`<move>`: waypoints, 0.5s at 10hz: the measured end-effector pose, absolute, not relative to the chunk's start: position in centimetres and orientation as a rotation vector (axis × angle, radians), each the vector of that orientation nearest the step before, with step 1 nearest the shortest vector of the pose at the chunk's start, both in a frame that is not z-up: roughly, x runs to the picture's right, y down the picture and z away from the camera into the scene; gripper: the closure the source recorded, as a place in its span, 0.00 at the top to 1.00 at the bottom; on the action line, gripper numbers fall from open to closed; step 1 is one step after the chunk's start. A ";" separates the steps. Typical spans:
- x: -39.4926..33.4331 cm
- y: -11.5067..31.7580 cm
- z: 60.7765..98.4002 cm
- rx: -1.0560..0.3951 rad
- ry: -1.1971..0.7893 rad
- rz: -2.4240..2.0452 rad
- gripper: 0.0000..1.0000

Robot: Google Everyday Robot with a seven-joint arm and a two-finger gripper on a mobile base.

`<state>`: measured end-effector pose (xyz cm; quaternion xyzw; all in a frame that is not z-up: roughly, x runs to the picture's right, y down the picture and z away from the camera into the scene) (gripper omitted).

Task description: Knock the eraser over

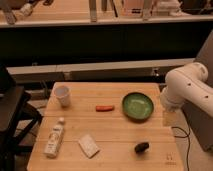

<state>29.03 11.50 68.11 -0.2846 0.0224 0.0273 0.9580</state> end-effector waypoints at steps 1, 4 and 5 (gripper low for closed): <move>29.0 11.5 68.1 -0.577 0.045 0.055 0.80; 29.0 11.6 68.1 -0.578 0.046 0.055 0.80; 28.9 12.3 68.1 -0.584 0.045 0.047 0.80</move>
